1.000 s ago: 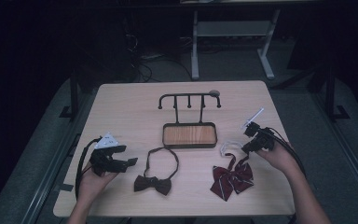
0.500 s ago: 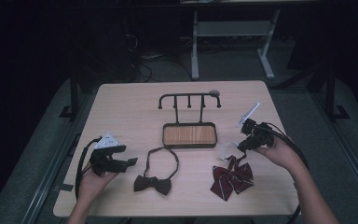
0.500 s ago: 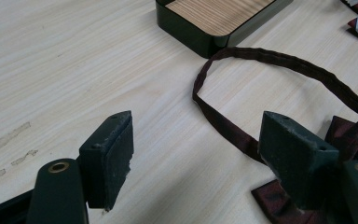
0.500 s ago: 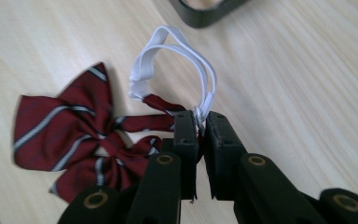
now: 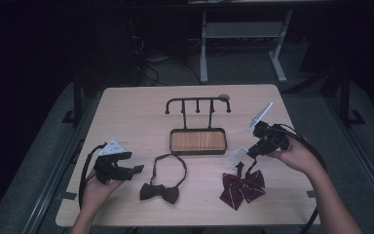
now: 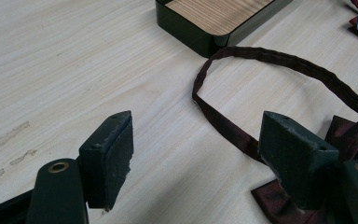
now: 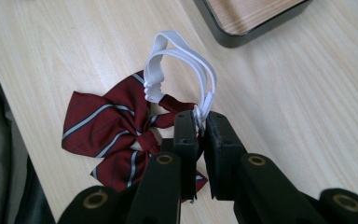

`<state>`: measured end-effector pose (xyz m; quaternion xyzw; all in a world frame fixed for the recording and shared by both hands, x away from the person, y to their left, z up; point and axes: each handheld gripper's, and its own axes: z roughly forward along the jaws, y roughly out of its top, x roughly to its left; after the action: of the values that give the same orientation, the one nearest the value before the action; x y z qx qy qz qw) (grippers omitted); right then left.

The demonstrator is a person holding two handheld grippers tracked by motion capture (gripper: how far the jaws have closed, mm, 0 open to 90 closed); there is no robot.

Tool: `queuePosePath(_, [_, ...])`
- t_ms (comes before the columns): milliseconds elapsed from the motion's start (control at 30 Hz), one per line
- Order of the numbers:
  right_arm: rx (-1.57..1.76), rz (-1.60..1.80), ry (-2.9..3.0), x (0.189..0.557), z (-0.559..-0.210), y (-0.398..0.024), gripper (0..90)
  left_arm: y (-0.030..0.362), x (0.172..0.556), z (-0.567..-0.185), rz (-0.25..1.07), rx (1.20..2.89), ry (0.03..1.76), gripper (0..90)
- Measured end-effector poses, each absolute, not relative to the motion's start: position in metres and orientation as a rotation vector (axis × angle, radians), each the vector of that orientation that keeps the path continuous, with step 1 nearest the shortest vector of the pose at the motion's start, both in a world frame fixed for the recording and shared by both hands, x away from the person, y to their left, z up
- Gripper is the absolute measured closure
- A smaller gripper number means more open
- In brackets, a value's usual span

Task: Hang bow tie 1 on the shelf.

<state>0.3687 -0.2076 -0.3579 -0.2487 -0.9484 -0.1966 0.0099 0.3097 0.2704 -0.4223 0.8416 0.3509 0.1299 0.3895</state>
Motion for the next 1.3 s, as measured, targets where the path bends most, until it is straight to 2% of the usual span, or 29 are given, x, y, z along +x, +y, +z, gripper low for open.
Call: queuePosePath(1300, [-0.661, -0.657, -3.052, 0.373, -0.292, -0.19, 83.1, 0.269, 0.31, -0.423, 0.333, 2.129, 0.892, 26.4])
